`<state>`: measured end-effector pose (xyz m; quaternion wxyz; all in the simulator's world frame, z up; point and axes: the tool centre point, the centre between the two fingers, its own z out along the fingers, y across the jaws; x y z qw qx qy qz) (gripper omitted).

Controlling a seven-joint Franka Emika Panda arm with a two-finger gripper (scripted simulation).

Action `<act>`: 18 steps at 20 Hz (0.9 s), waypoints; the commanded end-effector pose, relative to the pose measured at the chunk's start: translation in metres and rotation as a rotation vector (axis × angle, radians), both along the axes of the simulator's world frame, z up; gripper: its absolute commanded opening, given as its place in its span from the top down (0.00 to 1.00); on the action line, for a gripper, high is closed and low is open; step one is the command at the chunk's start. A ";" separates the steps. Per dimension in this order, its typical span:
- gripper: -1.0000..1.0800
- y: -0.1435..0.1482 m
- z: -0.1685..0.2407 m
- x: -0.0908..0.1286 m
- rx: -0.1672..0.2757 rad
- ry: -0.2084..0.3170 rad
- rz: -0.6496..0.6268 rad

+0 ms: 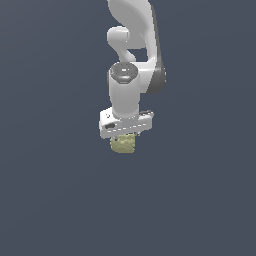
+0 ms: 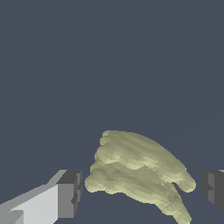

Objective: Pick up the object and move it to a goal position.

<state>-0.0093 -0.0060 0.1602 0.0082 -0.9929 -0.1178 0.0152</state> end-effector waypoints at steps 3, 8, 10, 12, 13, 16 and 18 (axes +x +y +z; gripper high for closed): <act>0.04 -0.002 -0.002 -0.002 0.002 -0.004 0.117; 0.04 -0.005 -0.004 -0.004 0.004 -0.008 0.248; 0.04 -0.006 -0.004 -0.005 0.005 -0.010 0.301; 0.04 -0.006 -0.005 -0.006 0.006 -0.011 0.353; 0.04 -0.007 -0.005 -0.006 0.006 -0.012 0.380; 0.04 -0.008 -0.007 -0.008 0.007 -0.015 0.459; 0.04 -0.009 -0.007 -0.009 0.008 -0.016 0.512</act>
